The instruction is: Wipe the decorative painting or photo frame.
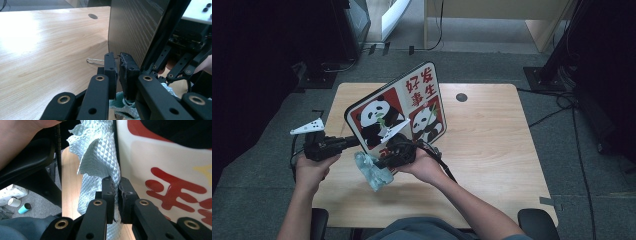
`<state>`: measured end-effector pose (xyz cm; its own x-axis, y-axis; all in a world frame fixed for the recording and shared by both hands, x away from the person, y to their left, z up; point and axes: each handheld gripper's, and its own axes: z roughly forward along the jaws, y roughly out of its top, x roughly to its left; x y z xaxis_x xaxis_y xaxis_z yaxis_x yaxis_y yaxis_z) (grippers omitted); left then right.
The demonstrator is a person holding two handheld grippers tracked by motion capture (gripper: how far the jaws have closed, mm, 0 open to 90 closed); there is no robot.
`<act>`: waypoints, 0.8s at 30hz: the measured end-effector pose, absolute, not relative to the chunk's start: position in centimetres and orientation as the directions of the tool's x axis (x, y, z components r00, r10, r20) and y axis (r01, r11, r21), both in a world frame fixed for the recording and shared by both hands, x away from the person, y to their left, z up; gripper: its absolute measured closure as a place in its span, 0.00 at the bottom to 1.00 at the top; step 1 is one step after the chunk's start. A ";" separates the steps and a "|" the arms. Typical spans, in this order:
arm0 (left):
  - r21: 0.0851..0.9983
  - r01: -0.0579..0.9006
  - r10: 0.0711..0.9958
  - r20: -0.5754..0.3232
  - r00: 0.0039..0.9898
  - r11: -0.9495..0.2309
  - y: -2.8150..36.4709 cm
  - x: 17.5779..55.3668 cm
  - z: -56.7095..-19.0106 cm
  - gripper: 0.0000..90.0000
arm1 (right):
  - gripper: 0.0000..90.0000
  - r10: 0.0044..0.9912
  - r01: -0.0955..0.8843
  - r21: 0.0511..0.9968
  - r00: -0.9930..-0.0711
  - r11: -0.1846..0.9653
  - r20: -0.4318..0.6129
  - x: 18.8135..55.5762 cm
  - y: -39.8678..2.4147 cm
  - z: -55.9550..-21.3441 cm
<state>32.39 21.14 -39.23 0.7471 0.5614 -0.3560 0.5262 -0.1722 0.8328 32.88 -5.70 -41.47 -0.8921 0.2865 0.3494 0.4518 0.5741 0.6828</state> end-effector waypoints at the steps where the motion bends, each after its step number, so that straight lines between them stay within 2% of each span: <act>1: 0.833 0.527 0.563 -0.356 0.746 -0.172 21.2 32.4 -39.2 0.94 | 0.94 0.286 0.452 0.683 -0.892 0.573 0.350 32.9 -5.7 -41.4; 24: 0.833 0.531 0.571 -0.364 0.736 -0.153 21.9 32.5 -39.6 0.93 | 0.95 0.287 0.435 0.702 -0.900 0.564 0.327 33.3 -5.3 -38.2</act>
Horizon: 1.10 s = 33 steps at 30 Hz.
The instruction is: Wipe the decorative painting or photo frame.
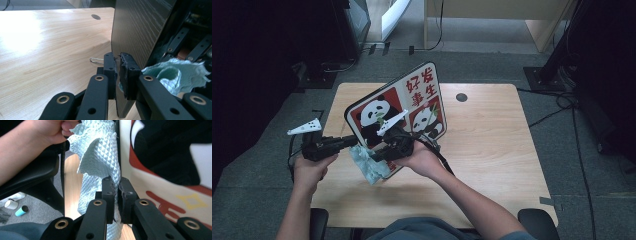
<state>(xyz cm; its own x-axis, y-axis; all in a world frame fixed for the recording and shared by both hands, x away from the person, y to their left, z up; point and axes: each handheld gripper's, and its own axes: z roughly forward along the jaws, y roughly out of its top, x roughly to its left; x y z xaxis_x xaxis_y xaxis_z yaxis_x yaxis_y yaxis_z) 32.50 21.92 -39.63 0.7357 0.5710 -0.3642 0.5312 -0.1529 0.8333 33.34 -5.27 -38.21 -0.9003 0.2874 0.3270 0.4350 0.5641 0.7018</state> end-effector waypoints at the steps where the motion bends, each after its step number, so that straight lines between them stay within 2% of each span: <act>1: 0.834 0.531 0.571 -0.365 0.735 -0.151 21.9 32.5 -39.6 0.93 | 0.95 0.288 0.434 0.704 -0.901 0.563 0.325 33.4 -5.2 -38.1; 27: 0.841 0.531 0.590 -0.378 0.713 -0.103 23.6 32.2 -39.6 0.92 | 0.95 0.279 0.403 0.736 -0.914 0.545 0.294 34.2 -5.5 -34.5; 33: 0.837 0.534 0.588 -0.372 0.718 -0.124 23.0 32.1 -39.8 0.92 | 0.95 0.276 0.394 0.748 -0.918 0.534 0.286 34.4 -5.2 -33.4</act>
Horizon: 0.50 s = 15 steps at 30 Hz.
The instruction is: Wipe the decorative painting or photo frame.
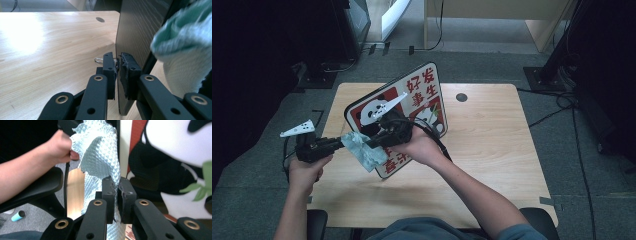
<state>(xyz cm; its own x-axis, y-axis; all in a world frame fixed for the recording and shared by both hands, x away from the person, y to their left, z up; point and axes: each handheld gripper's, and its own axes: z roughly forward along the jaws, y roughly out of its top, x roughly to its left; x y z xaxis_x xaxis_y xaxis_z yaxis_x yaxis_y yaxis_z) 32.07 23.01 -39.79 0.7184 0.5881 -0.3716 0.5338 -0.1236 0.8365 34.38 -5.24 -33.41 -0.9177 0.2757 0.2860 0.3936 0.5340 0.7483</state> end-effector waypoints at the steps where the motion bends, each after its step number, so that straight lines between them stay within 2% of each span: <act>1: 0.837 0.532 0.585 -0.368 0.723 -0.131 23.0 32.1 -39.8 0.92 | 0.95 0.276 0.393 0.750 -0.918 0.531 0.285 34.4 -5.2 -33.2; 15: 0.848 0.514 0.560 -0.365 0.744 -0.131 22.2 31.6 -39.8 0.91 | 0.95 0.253 0.369 0.772 -0.928 0.517 0.274 34.8 -4.6 -30.5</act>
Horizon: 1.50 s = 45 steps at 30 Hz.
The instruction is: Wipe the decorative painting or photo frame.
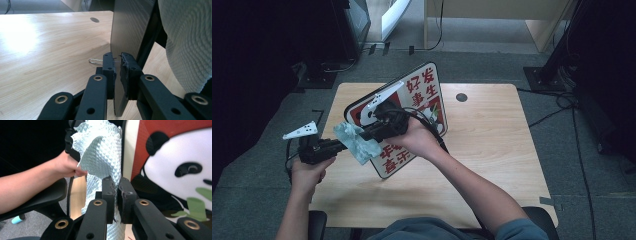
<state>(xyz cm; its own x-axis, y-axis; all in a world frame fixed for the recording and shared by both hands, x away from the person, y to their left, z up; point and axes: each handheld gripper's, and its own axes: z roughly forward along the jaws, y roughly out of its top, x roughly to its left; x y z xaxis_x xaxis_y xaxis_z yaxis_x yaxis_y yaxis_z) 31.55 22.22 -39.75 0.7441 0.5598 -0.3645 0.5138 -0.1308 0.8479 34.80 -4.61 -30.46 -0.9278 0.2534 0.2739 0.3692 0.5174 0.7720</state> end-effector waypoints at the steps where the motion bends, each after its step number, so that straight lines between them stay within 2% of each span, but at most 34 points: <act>1: 0.848 0.510 0.557 -0.358 0.749 -0.141 22.1 31.6 -39.8 0.91 | 0.95 0.250 0.365 0.774 -0.929 0.516 0.272 34.8 -4.5 -30.3; 27: 0.859 0.491 0.547 -0.345 0.763 -0.143 21.4 31.5 -39.1 0.91 | 0.95 0.257 0.359 0.804 -0.930 0.474 0.264 36.2 -5.3 -26.3; 37: 0.861 0.486 0.547 -0.338 0.766 -0.148 21.9 31.2 -38.6 0.85 | 0.95 0.289 0.335 0.827 -0.932 0.452 0.219 37.7 -6.6 -22.9; 42: 0.872 0.470 0.521 -0.339 0.783 -0.139 22.0 30.7 -37.9 0.79 | 0.95 0.297 0.313 0.833 -0.936 0.456 0.189 38.3 -6.5 -21.2; 45: 0.877 0.456 0.512 -0.324 0.796 -0.154 21.2 30.6 -37.7 0.79 | 0.95 0.297 0.313 0.827 -0.936 0.467 0.186 38.8 -6.0 -20.4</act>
<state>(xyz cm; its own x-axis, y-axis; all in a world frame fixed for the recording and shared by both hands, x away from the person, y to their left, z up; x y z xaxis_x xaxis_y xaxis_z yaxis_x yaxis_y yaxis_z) 30.55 21.24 -37.74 0.7956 0.5122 -0.3236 0.4559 -0.1544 0.8765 38.84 -5.97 -20.42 -0.9365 0.2973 0.1862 0.3127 0.4670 0.8271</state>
